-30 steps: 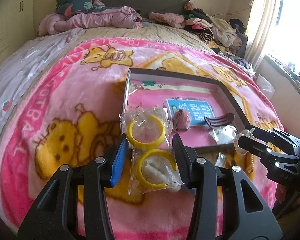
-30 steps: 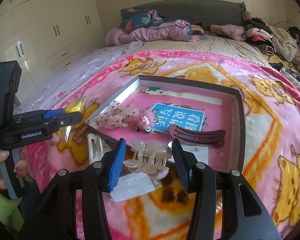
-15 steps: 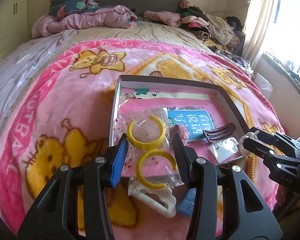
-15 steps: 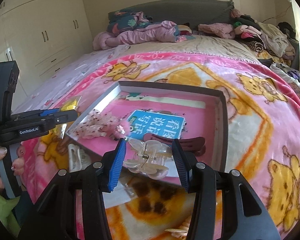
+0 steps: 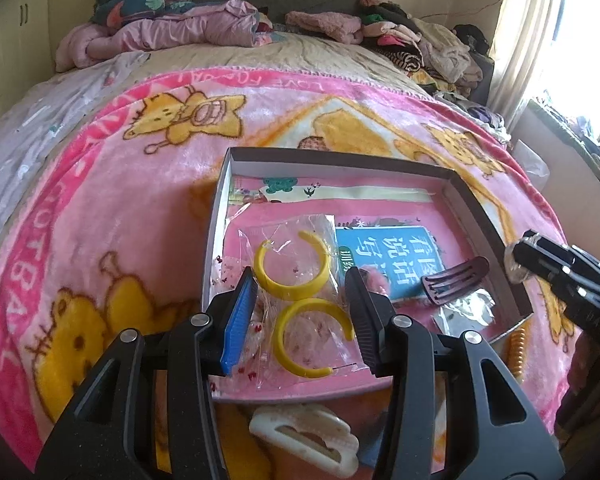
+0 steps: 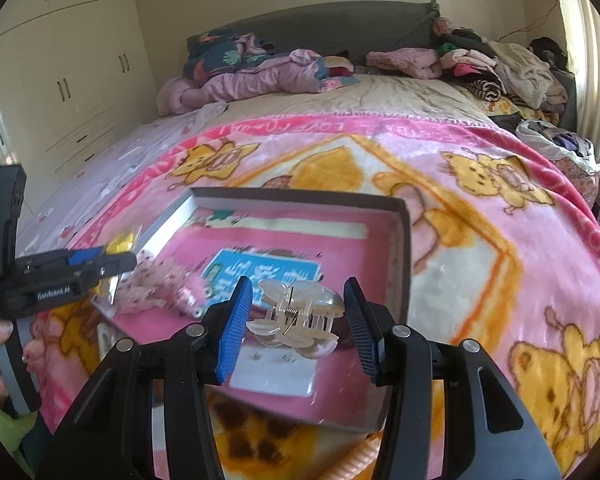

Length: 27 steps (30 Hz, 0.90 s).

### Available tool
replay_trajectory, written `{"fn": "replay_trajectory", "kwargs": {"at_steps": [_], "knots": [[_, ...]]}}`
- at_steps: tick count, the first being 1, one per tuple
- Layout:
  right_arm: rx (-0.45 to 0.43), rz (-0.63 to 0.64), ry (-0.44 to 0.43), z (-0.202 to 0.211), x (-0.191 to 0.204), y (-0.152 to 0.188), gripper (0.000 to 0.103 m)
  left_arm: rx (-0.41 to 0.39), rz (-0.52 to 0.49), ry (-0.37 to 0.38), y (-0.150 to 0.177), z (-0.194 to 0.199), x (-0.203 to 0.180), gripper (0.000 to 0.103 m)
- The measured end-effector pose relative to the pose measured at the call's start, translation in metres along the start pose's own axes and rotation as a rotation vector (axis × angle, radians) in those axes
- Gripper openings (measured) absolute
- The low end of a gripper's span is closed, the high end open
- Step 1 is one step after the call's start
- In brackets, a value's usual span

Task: Organize jewelry
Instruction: 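Carry the pearl clip over the box with the right tool while the left carries the rings bag, then open the left tool to drop the rings bag while the right releases the pearl clip into the box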

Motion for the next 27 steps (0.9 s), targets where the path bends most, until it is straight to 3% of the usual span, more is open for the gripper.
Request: {"fn": "replay_trajectory", "kwargs": {"at_steps": [16, 20, 27], "knots": [[0.036, -0.052, 0.052, -0.035, -0.024, -0.001, 0.046, 0.040, -0.007, 0.004, 0.004, -0.026, -0.002, 0.039], [0.045, -0.061, 0.063, -0.038, -0.028, 0.004, 0.046, 0.035, -0.014, 0.000, 0.005, -0.026, -0.003, 0.052], [0.052, -0.075, 0.079, -0.039, -0.032, 0.010, 0.046, 0.017, -0.022, -0.005, 0.005, -0.016, -0.004, 0.063]]}}
Point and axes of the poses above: each gripper's, at about its wrist camera, not at the fingertips, and z roughly against the way its jaws point, x to its left, y to its underside, the point moved 7 cm from there along -z, roughly the way its jaws point, and after that the axes turned 7 degrees about -z, right-handed, at the moved point
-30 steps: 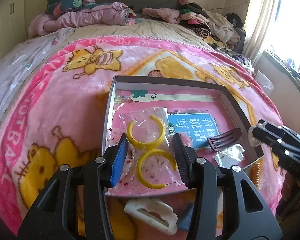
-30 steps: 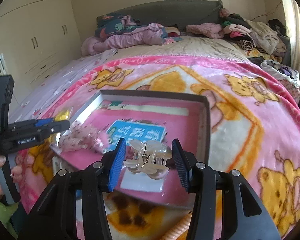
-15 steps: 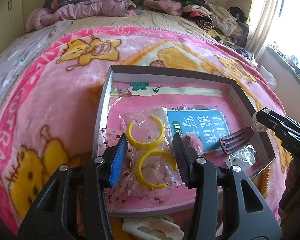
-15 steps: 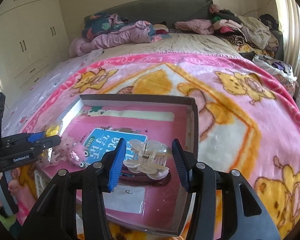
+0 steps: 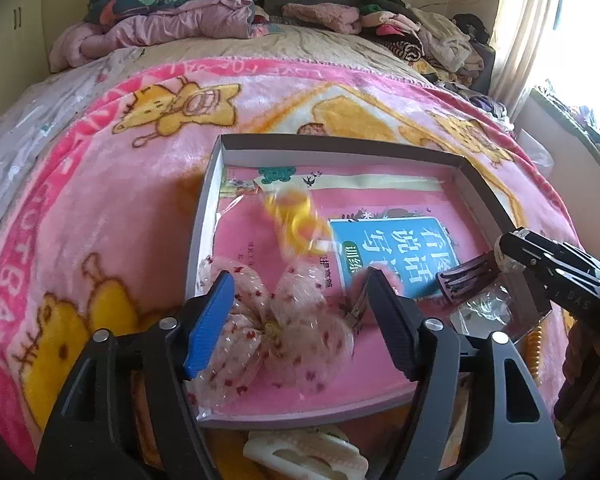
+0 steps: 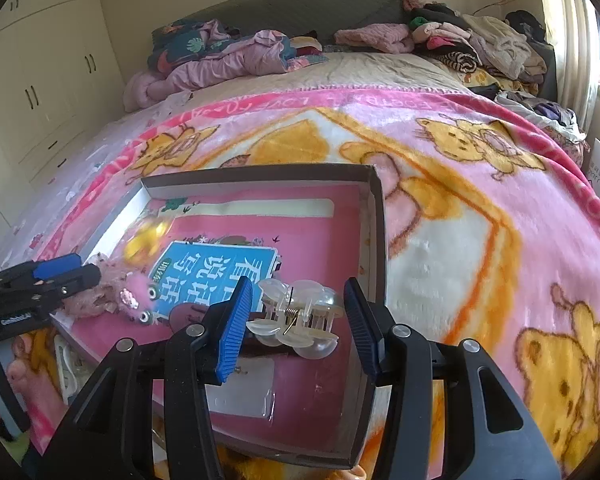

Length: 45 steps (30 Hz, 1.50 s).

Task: Organize jewelry
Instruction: 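Open the left tool to drop the rings bag while the right releases the pearl clip into the box, then move the left tool to the white cloud claw clip while the right approaches the bagged white item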

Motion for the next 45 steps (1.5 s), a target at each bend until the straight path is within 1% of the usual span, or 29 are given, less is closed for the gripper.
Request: {"fn": "replay_trajectory", "kwargs": {"at_steps": [3, 7, 8, 14, 18, 23, 26, 28, 30, 33, 34, 36, 45], "knots": [[-0.001, -0.001, 0.001, 0.001, 0.000, 0.002, 0.046, -0.009, 0.001, -0.004, 0.000, 0.007, 0.001, 0.068], [0.002, -0.003, 0.002, 0.003, 0.000, 0.006, 0.046, -0.016, 0.011, -0.009, 0.002, 0.014, 0.002, 0.070], [0.004, -0.001, 0.002, 0.003, 0.000, 0.008, 0.046, -0.017, 0.014, -0.008, 0.003, 0.016, 0.003, 0.072], [0.015, -0.008, 0.006, 0.008, -0.002, 0.016, 0.047, -0.019, 0.020, -0.016, 0.007, 0.024, 0.004, 0.075], [0.007, -0.002, 0.003, 0.013, -0.001, 0.016, 0.054, -0.025, 0.027, -0.022, 0.011, 0.032, 0.005, 0.075], [-0.008, 0.006, -0.010, 0.027, 0.004, 0.018, 0.060, -0.031, 0.040, -0.027, 0.016, 0.041, 0.005, 0.076], [-0.022, 0.015, -0.017, 0.037, 0.009, 0.018, 0.067, -0.035, 0.042, -0.029, 0.019, 0.046, 0.004, 0.078], [-0.030, 0.018, -0.023, 0.042, 0.011, 0.018, 0.074, -0.036, 0.046, -0.029, 0.021, 0.049, 0.003, 0.078], [-0.038, 0.023, -0.023, 0.047, 0.013, 0.018, 0.077, -0.039, 0.050, -0.034, 0.023, 0.053, 0.004, 0.086], [-0.048, 0.025, -0.024, 0.056, 0.015, 0.018, 0.083, -0.047, 0.057, -0.039, 0.025, 0.059, 0.006, 0.086], [-0.052, 0.027, -0.023, 0.059, 0.015, 0.019, 0.084, -0.049, 0.061, -0.040, 0.026, 0.061, 0.006, 0.087], [-0.057, 0.029, -0.022, 0.063, 0.016, 0.020, 0.084, -0.053, 0.069, -0.045, 0.029, 0.065, 0.007, 0.092], [-0.069, 0.055, -0.039, 0.085, 0.027, 0.027, 0.086, -0.048, 0.095, -0.060, 0.047, 0.079, 0.014, 0.092]]}}
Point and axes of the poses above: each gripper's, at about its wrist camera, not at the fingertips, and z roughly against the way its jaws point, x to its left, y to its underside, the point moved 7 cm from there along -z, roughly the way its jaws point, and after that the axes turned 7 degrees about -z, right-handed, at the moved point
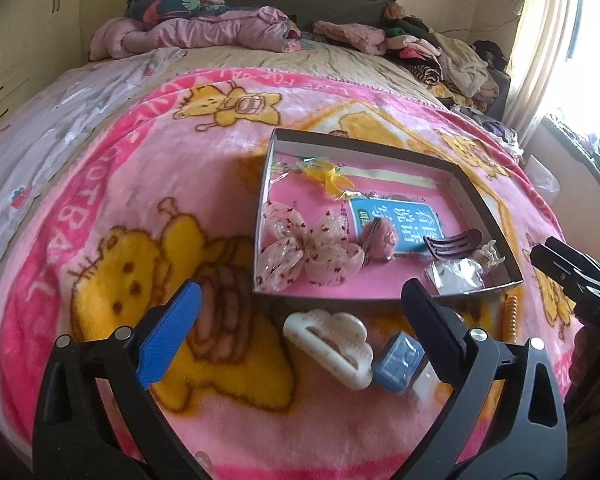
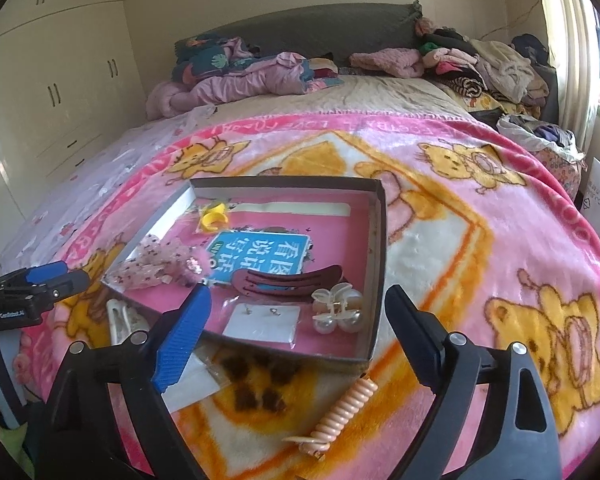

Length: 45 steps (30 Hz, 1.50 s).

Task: Organize jewelry
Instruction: 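Move the left tool to the white cloud claw clip while the right approaches the bagged white item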

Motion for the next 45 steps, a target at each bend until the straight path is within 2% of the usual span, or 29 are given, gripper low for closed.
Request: {"fn": "replay_trajectory", "kwargs": {"at_steps": [14, 27, 45], "knots": [[-0.014, 0.047, -0.029, 0.028, 0.021, 0.010, 0.087, -0.031, -0.002, -0.014, 0.014, 0.030, 0.000, 0.092], [-0.004, 0.092, -0.059, 0.045, 0.041, 0.033, 0.088, -0.042, -0.003, -0.027, 0.027, 0.045, 0.001, 0.092], [0.065, 0.165, -0.130, 0.037, 0.080, 0.070, 0.088, -0.019, 0.015, -0.052, 0.061, 0.056, 0.013, 0.092]]}}
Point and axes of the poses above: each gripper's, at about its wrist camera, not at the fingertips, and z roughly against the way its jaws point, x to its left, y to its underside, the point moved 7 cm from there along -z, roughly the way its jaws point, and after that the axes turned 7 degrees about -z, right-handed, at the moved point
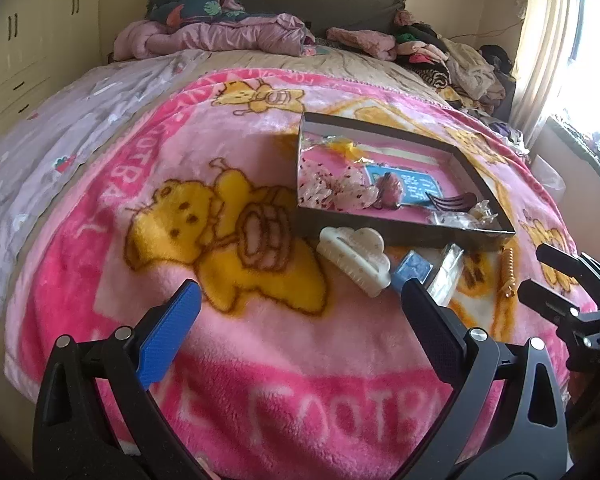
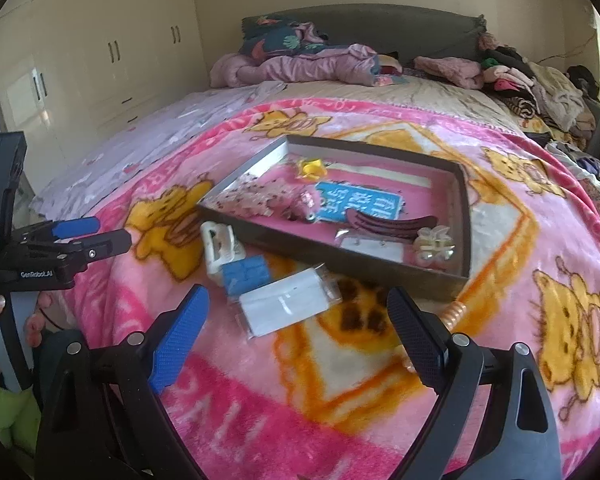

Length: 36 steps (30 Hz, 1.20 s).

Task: Organize jewelry
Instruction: 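Move the left tool to the white cloud claw clip while the right approaches the bagged white item, then grasp the white cloud claw clip with the left tool while the right grasps the bagged white item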

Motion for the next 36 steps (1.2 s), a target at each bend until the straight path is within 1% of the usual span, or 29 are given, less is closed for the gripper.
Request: {"fn": "replay_trajectory", "kwargs": {"at_steps": [11, 18, 25, 36], "knots": [[0.051, 0.036, -0.034, -0.021, 0.014, 0.016, 0.088, 0.042, 0.025, -0.020, 0.016, -0.013, 0.012, 0.092], [0.085, 0.046, -0.030, -0.038, 0.013, 0.022, 0.090, 0.072, 0.031, -0.022, 0.022, -0.027, 0.014, 0.092], [0.109, 0.060, -0.024, -0.053, 0.011, 0.027, 0.093, 0.100, 0.041, 0.004, 0.021, -0.041, 0.008, 0.092], [0.125, 0.074, -0.018, -0.070, 0.001, 0.025, 0.096, 0.137, 0.070, 0.063, 0.007, -0.066, -0.003, 0.092]]}}
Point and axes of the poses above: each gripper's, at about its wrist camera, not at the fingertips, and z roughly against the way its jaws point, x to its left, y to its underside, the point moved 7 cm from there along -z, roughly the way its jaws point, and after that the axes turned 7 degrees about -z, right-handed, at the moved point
